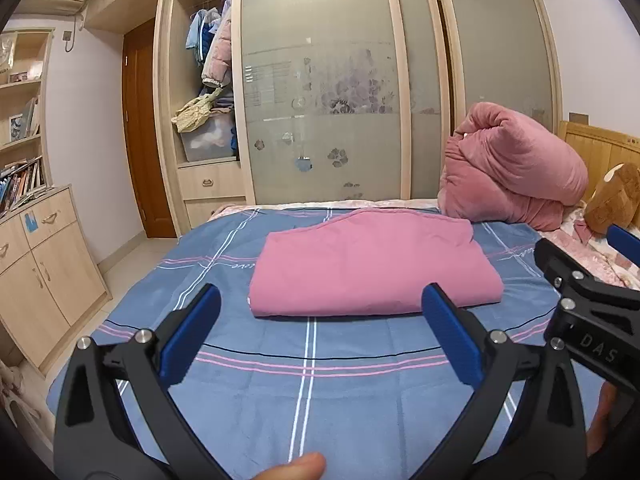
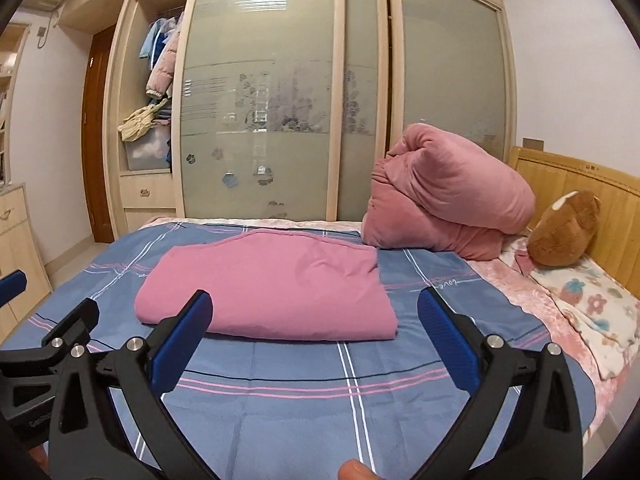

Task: Fold large clothes

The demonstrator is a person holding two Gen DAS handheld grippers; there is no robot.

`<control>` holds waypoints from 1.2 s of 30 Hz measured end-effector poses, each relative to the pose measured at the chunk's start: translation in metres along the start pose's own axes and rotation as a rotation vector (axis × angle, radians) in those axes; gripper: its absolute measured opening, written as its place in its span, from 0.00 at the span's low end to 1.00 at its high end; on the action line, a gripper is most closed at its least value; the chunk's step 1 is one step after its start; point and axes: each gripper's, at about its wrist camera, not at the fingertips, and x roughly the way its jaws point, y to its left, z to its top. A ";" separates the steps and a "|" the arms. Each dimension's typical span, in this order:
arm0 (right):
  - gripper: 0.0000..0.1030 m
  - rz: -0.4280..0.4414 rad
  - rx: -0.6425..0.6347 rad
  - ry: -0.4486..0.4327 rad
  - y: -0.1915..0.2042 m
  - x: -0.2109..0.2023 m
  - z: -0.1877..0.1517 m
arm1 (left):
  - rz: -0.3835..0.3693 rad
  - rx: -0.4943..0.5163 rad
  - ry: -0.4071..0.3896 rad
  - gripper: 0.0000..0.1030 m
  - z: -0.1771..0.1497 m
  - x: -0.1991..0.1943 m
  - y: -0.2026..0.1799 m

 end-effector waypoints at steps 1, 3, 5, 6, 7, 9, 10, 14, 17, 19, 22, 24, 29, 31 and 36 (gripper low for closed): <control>0.99 -0.010 0.001 -0.004 -0.001 -0.003 0.000 | -0.004 -0.003 0.000 0.98 0.000 -0.002 0.000; 0.99 -0.033 0.000 -0.007 -0.003 -0.008 0.000 | -0.018 -0.004 0.007 0.98 0.000 -0.004 -0.002; 0.99 -0.043 0.006 -0.005 -0.006 -0.011 -0.001 | -0.023 0.003 0.015 0.98 0.000 -0.004 -0.003; 0.99 -0.043 0.010 0.001 -0.008 -0.011 -0.001 | -0.023 0.007 0.014 0.98 0.000 -0.005 -0.005; 0.99 -0.044 0.014 0.006 -0.009 -0.011 -0.002 | -0.023 0.010 0.012 0.98 -0.001 -0.006 -0.006; 0.99 -0.050 0.020 0.012 -0.010 -0.011 -0.003 | -0.023 0.021 0.008 0.98 -0.001 -0.008 -0.008; 0.99 -0.053 0.023 0.013 -0.010 -0.011 -0.003 | -0.021 0.023 0.007 0.98 -0.001 -0.008 -0.009; 0.99 -0.062 0.035 0.015 -0.013 -0.013 -0.005 | -0.015 0.030 0.001 0.98 -0.001 -0.012 -0.009; 0.99 -0.057 0.041 0.015 -0.013 -0.015 -0.004 | -0.020 0.022 -0.003 0.98 -0.001 -0.015 -0.007; 0.99 -0.058 0.035 0.017 -0.011 -0.016 -0.005 | -0.022 0.019 -0.004 0.98 0.000 -0.016 -0.006; 0.99 -0.055 0.031 0.017 -0.009 -0.017 -0.004 | -0.025 0.018 -0.006 0.98 -0.001 -0.018 -0.004; 0.99 -0.052 0.028 0.019 -0.008 -0.018 -0.004 | -0.025 0.018 -0.006 0.98 -0.001 -0.017 -0.003; 0.99 -0.052 0.016 0.021 -0.004 -0.018 -0.003 | -0.023 0.019 -0.005 0.98 -0.001 -0.017 -0.004; 0.99 -0.051 0.016 0.025 -0.004 -0.017 -0.002 | -0.022 0.018 -0.004 0.98 -0.002 -0.018 -0.004; 0.99 -0.043 0.013 0.031 -0.002 -0.016 -0.004 | -0.019 0.013 -0.001 0.98 -0.002 -0.019 -0.003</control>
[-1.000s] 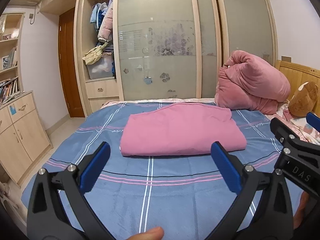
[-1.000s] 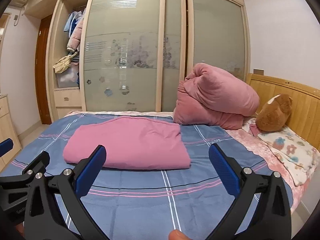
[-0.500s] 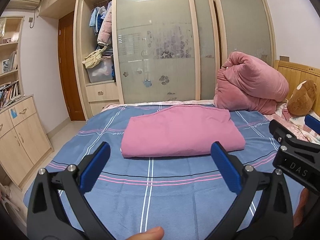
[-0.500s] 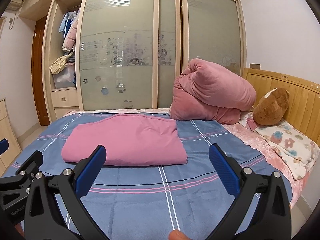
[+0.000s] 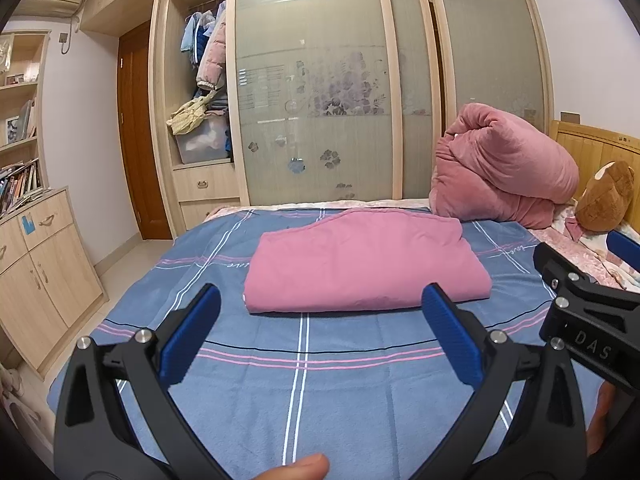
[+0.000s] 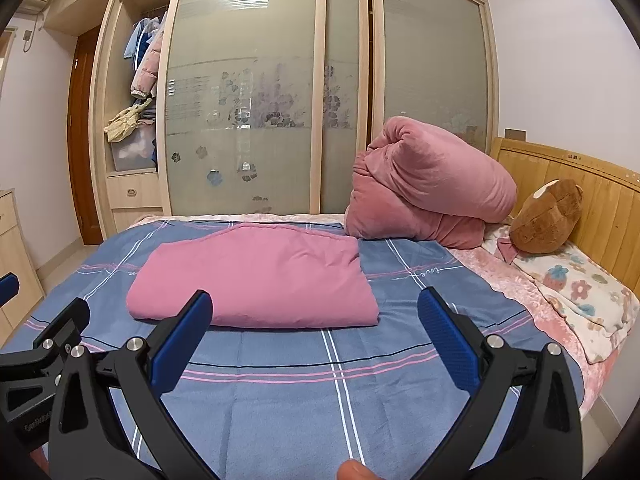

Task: Fold large clothes

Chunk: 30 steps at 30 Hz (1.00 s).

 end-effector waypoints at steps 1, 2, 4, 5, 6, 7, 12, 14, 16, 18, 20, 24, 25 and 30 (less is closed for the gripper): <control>0.99 0.000 -0.001 0.001 0.001 0.000 0.000 | 0.000 -0.001 0.001 0.98 0.000 0.000 0.000; 0.99 0.001 -0.002 0.002 0.001 0.000 0.000 | -0.001 -0.002 0.003 0.98 -0.001 -0.001 0.000; 0.99 0.003 -0.004 0.004 0.003 0.000 -0.001 | 0.000 -0.002 0.003 0.98 0.000 0.000 0.000; 0.99 0.003 -0.004 0.005 0.003 0.000 -0.001 | 0.001 -0.002 0.004 0.98 0.000 0.000 0.000; 0.99 0.003 -0.004 0.006 0.003 0.000 -0.001 | 0.002 -0.002 0.005 0.98 0.000 0.000 0.000; 0.99 0.004 -0.004 0.007 0.004 0.000 -0.001 | 0.001 -0.003 0.005 0.98 -0.001 0.001 0.001; 0.99 0.007 -0.007 0.010 0.005 0.000 -0.002 | 0.001 -0.008 0.008 0.98 -0.002 0.001 0.003; 0.99 0.008 -0.009 0.010 0.006 0.000 -0.002 | 0.000 -0.009 0.008 0.98 -0.002 0.001 0.004; 0.99 0.011 -0.010 0.011 0.007 0.000 -0.003 | 0.000 -0.007 0.009 0.98 -0.001 0.002 0.004; 0.99 0.011 -0.011 0.013 0.007 0.000 -0.003 | 0.001 -0.007 0.011 0.98 -0.002 0.002 0.004; 0.99 0.013 -0.011 0.015 0.008 0.000 -0.004 | 0.003 -0.008 0.012 0.98 -0.003 0.003 0.004; 0.99 0.012 -0.012 0.015 0.009 0.000 -0.004 | 0.003 -0.009 0.013 0.98 -0.003 0.003 0.004; 0.99 0.012 -0.012 0.015 0.009 0.000 -0.004 | 0.003 -0.009 0.013 0.98 -0.003 0.003 0.004; 0.99 0.012 -0.011 0.016 0.009 0.000 -0.004 | 0.004 -0.010 0.014 0.98 -0.003 0.004 0.004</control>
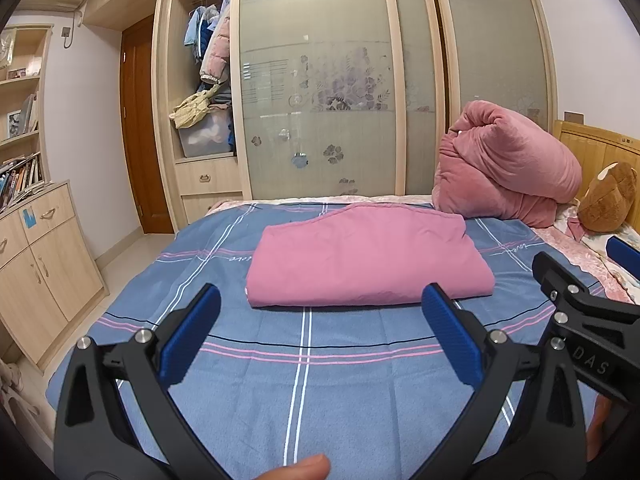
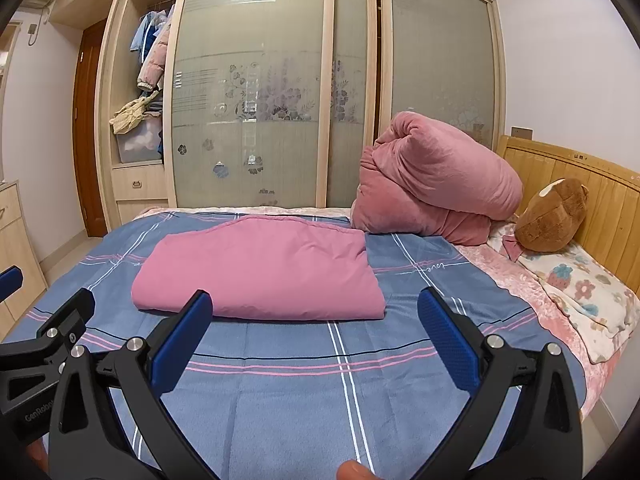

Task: Fold large clothes

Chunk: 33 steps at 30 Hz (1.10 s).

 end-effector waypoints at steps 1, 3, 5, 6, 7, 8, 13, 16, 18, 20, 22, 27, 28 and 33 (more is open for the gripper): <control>0.99 0.000 0.000 0.000 0.000 0.000 0.000 | 0.000 0.000 0.000 0.98 0.000 0.000 0.000; 0.99 -0.001 0.000 0.001 0.000 0.000 0.000 | 0.000 0.000 0.001 0.98 0.000 0.000 0.000; 0.99 0.000 0.000 0.003 0.000 0.001 -0.001 | -0.001 0.000 0.003 0.98 -0.001 0.002 -0.001; 0.99 0.000 0.000 0.004 0.000 0.001 -0.002 | 0.000 0.000 0.003 0.98 -0.001 0.002 -0.001; 0.99 -0.001 0.000 0.004 0.000 0.001 -0.003 | 0.000 0.000 0.004 0.98 -0.001 0.002 -0.001; 0.99 0.000 0.000 0.004 0.000 0.002 -0.003 | 0.000 0.000 0.004 0.98 -0.001 0.002 -0.001; 0.99 0.002 -0.001 0.005 -0.001 0.002 -0.003 | 0.001 0.000 0.004 0.98 -0.001 0.002 -0.002; 0.99 0.001 -0.001 0.005 -0.001 0.002 -0.003 | 0.000 0.000 0.004 0.98 -0.001 0.002 -0.001; 0.99 0.001 -0.002 0.004 -0.001 0.002 -0.002 | 0.000 -0.001 0.004 0.98 -0.001 0.002 -0.001; 0.99 0.001 -0.001 0.005 -0.001 0.002 -0.002 | 0.000 0.000 0.004 0.98 -0.001 0.002 -0.001; 0.99 0.001 -0.001 0.005 -0.001 0.002 -0.003 | 0.001 0.000 0.004 0.98 -0.001 0.002 -0.001; 0.99 0.000 -0.001 0.006 -0.001 0.002 -0.002 | -0.001 -0.001 0.006 0.98 -0.001 0.003 0.000; 0.99 0.000 -0.002 0.005 -0.001 0.002 -0.002 | -0.001 -0.001 0.005 0.98 -0.001 0.003 0.000; 0.99 0.000 -0.002 0.006 -0.001 0.002 -0.003 | 0.000 -0.001 0.006 0.98 -0.003 0.004 0.000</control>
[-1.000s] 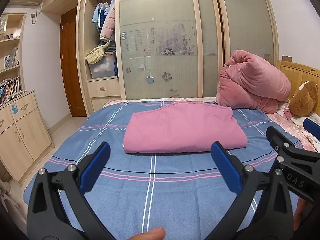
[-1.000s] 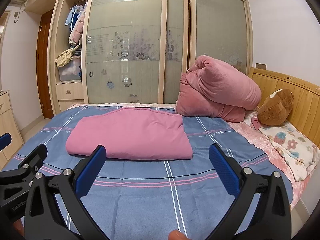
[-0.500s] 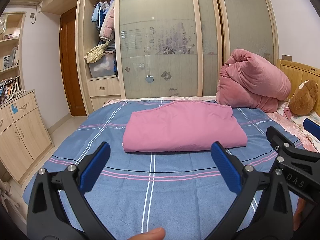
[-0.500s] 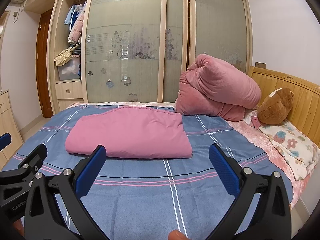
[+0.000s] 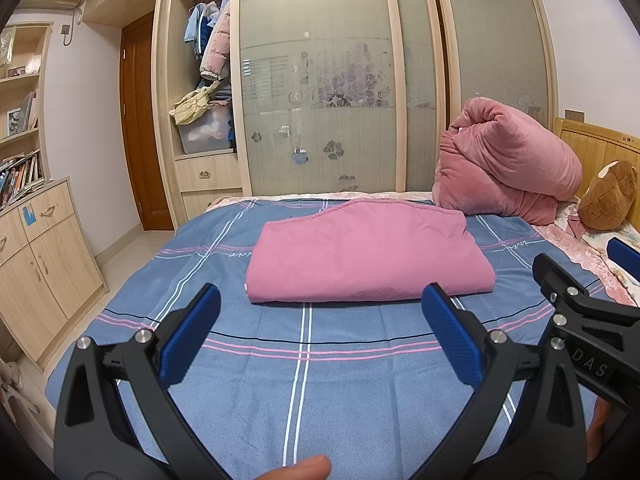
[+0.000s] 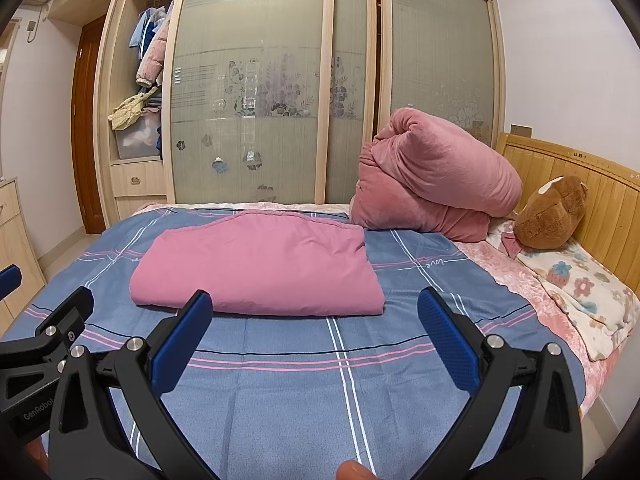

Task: Fold large clothes

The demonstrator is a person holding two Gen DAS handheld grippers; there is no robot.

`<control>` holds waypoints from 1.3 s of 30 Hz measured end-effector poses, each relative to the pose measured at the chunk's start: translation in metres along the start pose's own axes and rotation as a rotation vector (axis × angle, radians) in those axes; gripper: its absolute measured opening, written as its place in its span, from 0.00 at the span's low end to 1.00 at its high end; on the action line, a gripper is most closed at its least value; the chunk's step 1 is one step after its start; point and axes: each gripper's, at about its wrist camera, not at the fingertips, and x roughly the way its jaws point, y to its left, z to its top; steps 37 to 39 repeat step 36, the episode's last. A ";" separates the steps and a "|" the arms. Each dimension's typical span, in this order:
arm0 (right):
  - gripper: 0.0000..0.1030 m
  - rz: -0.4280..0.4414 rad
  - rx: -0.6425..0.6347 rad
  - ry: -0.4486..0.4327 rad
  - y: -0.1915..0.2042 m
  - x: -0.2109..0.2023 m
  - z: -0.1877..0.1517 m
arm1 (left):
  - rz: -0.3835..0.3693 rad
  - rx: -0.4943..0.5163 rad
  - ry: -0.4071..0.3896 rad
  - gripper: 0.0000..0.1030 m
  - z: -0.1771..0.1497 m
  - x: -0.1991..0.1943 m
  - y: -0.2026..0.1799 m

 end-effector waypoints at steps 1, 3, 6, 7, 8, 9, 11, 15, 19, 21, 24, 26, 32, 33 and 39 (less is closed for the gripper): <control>0.99 0.000 0.000 0.000 0.000 0.000 0.000 | -0.001 0.000 0.001 0.98 -0.001 0.000 0.000; 0.99 0.001 0.000 0.001 0.000 0.000 0.001 | -0.001 0.000 0.001 0.98 0.000 0.000 0.000; 0.99 0.000 -0.001 0.004 -0.001 0.000 -0.004 | 0.001 0.001 0.004 0.98 -0.005 0.002 -0.001; 0.99 0.000 -0.001 0.004 -0.001 0.000 -0.004 | 0.002 0.001 0.004 0.98 -0.006 0.002 -0.001; 0.99 -0.001 -0.001 0.004 -0.001 0.000 -0.004 | 0.002 0.000 0.005 0.98 -0.007 0.002 -0.001; 0.99 -0.001 -0.002 0.005 -0.001 0.000 -0.005 | 0.003 0.000 0.005 0.98 -0.007 0.002 -0.001; 0.99 -0.001 -0.002 0.006 -0.002 0.000 -0.007 | 0.003 -0.001 0.007 0.98 -0.009 0.003 -0.001; 0.99 -0.002 -0.003 0.008 -0.003 0.001 -0.009 | 0.003 -0.002 0.008 0.98 -0.010 0.004 -0.001; 0.99 -0.002 -0.004 0.008 -0.003 0.001 -0.008 | 0.008 0.000 0.002 0.98 -0.012 0.003 -0.001; 0.99 -0.006 -0.007 0.009 -0.004 0.001 -0.010 | 0.019 0.005 -0.004 0.98 -0.015 0.002 -0.003; 0.99 -0.017 -0.014 0.012 -0.004 0.002 -0.013 | 0.046 0.019 -0.013 0.98 -0.017 0.002 -0.006; 0.99 -0.017 -0.014 0.015 -0.006 0.004 -0.014 | 0.044 0.018 -0.009 0.98 -0.018 0.002 -0.007; 0.99 -0.006 -0.014 0.020 -0.010 0.006 -0.015 | 0.013 -0.003 0.011 0.98 -0.020 0.004 -0.002; 0.99 -0.005 -0.015 0.022 -0.010 0.005 -0.016 | 0.010 -0.006 0.015 0.98 -0.019 0.005 -0.001; 0.99 -0.002 -0.020 0.028 -0.010 0.008 -0.015 | 0.013 -0.007 0.021 0.98 -0.020 0.008 0.000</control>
